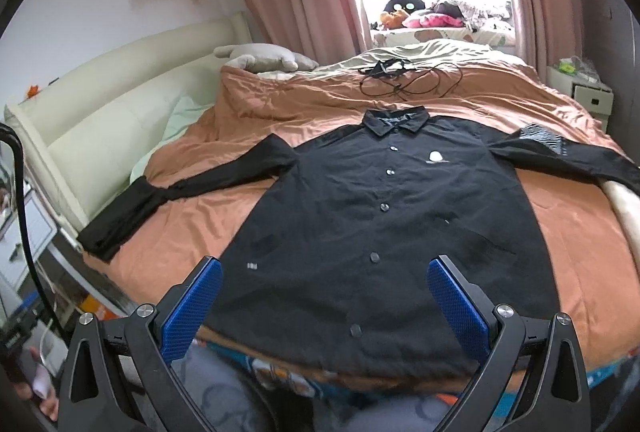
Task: Fold large clothes
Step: 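Move both tools toward the black shirt's sleeves and body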
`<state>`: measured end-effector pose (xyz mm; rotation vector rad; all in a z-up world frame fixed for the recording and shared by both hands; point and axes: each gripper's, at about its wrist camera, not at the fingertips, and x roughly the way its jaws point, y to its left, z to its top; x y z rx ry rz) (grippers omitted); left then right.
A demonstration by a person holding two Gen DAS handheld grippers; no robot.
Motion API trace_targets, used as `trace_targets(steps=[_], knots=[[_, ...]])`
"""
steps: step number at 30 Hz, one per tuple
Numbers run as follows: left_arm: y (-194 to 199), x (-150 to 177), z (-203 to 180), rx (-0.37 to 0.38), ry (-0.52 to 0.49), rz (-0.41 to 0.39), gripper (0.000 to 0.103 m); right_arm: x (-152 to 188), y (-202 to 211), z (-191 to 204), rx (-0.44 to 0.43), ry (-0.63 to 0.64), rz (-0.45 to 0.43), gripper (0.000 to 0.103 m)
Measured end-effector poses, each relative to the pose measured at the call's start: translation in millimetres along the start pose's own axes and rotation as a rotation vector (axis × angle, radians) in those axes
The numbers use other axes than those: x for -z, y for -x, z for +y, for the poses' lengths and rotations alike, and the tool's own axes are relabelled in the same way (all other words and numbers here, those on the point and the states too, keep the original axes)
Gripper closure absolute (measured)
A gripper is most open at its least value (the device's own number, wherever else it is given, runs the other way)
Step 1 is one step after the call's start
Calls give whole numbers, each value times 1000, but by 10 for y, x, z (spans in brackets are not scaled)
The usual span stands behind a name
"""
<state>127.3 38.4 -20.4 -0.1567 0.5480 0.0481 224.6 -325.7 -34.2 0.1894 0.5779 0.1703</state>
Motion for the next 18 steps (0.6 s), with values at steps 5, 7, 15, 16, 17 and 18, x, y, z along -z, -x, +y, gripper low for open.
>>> trace_targets(steps=[5,7,15,16,17,18], knots=[[-287,-124,10,-27,-1,33,1,-221,-377,51,-30,-4,-3,0],[-410,-187,18,-38,-5,44,1,-317,-509,76,-41,-4,-2,0],[-870,-422,61,-63,-2,74,1,-662,-1072,191,-60,-40,2,0],[-921,-446,56,-64,-1,78,1,-695,-1135,197,-61,-45,3,0],[-972,-469,62,-65,0,82,1,-731,-1198,203,-60,-50,5,0],[-1042,-504,73,-65,3,87,1,-770,-1267,221,-58,-53,8,0]])
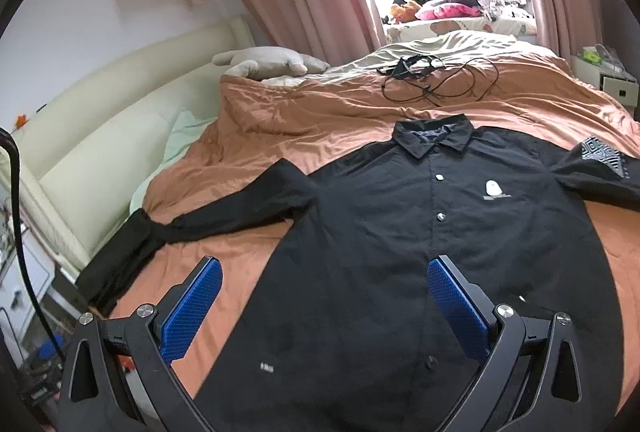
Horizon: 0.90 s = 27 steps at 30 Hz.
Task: Fold large clothes
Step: 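Move both tools toward the black shirt's sleeves and body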
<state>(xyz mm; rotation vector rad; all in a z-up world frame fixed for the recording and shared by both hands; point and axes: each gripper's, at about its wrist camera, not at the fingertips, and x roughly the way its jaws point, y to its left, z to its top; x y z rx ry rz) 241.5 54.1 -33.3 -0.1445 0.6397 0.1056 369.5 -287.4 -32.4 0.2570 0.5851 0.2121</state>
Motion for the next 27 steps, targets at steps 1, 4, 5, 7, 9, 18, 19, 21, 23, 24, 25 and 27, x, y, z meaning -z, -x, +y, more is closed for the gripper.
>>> trace_targets(steps=[1,4,5,7,9,18,19,21,23,24,25,27], knots=[[-50,-28,1,1,3,3,1,-37,-72,8,1,-4,3,0],[-219,-144,34,6,12,15,1,-133,-251,-4,4,-14,10,0],[-273,-183,47,5,14,17,1,-168,-316,-10,5,-18,11,0],[-395,-277,78,2,20,22,1,-236,-438,-35,3,-30,13,0],[-528,-375,126,1,34,27,3,-293,-568,-52,-1,-44,12,0],[-1223,-841,435,-36,77,78,14,-522,-1294,-114,-34,-95,82,0],[-1294,-892,480,-40,90,80,14,-545,-1377,-113,-39,-98,91,0],[-1461,-1001,590,-53,114,88,14,-578,-1495,-96,-44,-89,102,0],[-1614,-1081,658,-64,127,100,15,-627,-1631,-91,-44,-73,116,0],[-1719,-1116,689,-70,136,111,16,-649,-1697,-102,-40,-69,125,0],[-1789,-1139,710,-71,142,122,16,-672,-1773,-120,-35,-67,136,0],[-1999,-1195,780,-66,166,148,21,-708,-1907,-153,-25,-63,150,0]])
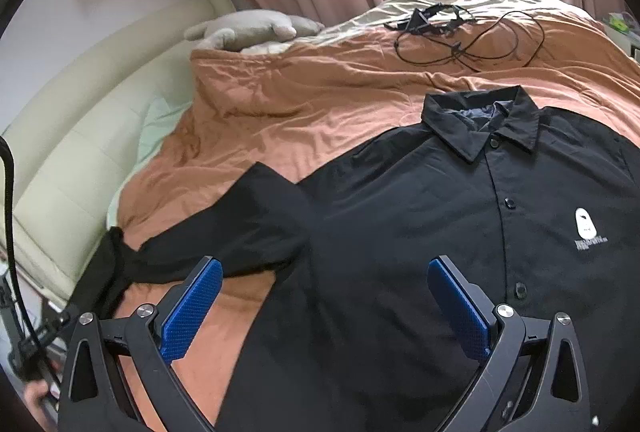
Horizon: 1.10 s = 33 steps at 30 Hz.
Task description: Fold large clothes
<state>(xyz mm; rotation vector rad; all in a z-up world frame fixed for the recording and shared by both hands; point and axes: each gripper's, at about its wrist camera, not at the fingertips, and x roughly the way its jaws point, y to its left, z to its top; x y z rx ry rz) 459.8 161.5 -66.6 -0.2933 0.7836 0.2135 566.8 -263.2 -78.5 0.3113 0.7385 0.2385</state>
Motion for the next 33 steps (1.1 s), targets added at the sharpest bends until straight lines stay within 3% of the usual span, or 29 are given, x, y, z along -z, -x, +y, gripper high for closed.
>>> trace_targets(steps=[4,17,20,23,25,26,27,28,33], knots=[[-371,-133,51,11,58,51,25,-75,-267,-94,15,-9,38,11],[-1553,-392,153,-7,220,224,29,-280,-812,-169,-19,-53,68,13],[-1764,-377,194,-27,257,263,38,-271,-929,-201,-54,-92,83,26],[-1825,-406,235,-46,284,225,48,-258,-1049,-221,-81,-111,99,43],[-1824,-451,247,-61,296,202,66,-252,-1134,-221,-88,-119,111,62],[-1815,-469,243,-51,298,196,84,-244,-1184,-230,-96,-131,122,67],[-1789,-496,239,-45,289,184,97,-228,-1224,-250,-112,-149,132,79],[-1753,-520,233,-41,282,172,97,-203,-1286,-268,-133,-177,147,86],[-1465,-717,125,-21,235,72,100,-23,-1593,-286,-185,-240,234,89]])
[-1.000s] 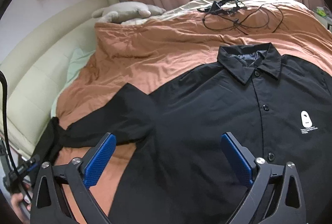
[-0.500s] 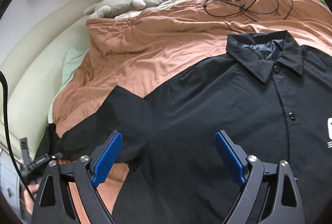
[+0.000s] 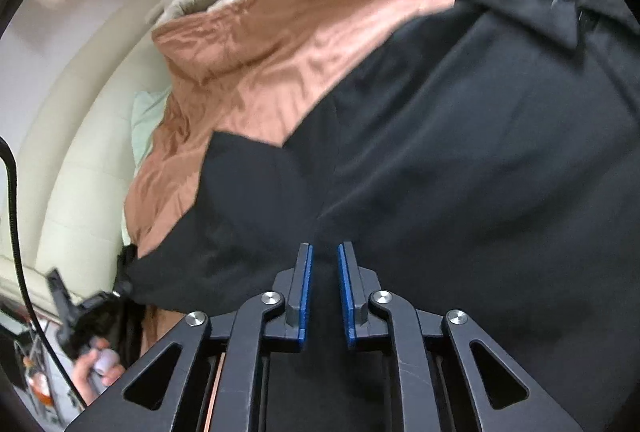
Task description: Fold large clothes
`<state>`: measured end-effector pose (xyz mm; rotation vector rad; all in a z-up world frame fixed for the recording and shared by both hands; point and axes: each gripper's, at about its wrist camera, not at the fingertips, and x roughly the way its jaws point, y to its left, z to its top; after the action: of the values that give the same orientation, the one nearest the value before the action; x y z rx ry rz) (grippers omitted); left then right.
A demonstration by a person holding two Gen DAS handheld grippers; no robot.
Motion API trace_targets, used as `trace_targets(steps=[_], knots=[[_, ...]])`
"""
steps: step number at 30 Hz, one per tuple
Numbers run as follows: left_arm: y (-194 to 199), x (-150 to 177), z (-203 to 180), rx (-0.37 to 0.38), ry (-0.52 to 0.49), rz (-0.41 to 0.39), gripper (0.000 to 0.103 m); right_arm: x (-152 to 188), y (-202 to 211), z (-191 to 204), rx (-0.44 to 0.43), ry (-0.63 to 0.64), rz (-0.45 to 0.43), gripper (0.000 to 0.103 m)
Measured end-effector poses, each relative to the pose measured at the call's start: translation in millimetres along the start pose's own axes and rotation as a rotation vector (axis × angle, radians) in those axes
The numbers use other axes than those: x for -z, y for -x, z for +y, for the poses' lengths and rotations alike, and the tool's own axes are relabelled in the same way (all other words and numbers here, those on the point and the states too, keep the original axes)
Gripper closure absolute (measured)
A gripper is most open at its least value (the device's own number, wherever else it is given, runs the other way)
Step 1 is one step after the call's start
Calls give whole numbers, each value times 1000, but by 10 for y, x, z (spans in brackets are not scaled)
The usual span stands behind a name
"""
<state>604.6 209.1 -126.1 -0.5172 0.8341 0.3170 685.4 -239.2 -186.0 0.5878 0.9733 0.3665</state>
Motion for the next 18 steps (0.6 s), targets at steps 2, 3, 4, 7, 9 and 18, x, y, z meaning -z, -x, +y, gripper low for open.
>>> trace_targets(steps=[2,3,4,7,9,18], knots=[[152,-71,-89,35,-20,-33,101,44,-149,7,-25,-1,51,89],[246,-98,-162,54,-37,-51,101,55,-188,16,-33,1,66,89],[350,-128,-258,74,-58,-70,101,61,-202,29,-43,4,72,89],[627,-241,-599,131,-119,-125,101,46,-169,31,-79,-21,83,89],[853,-273,-825,172,-162,-154,101,25,-48,18,-78,-39,66,89],[1662,-270,-1778,321,-317,-223,101,52,888,-37,-41,-62,-79,68]])
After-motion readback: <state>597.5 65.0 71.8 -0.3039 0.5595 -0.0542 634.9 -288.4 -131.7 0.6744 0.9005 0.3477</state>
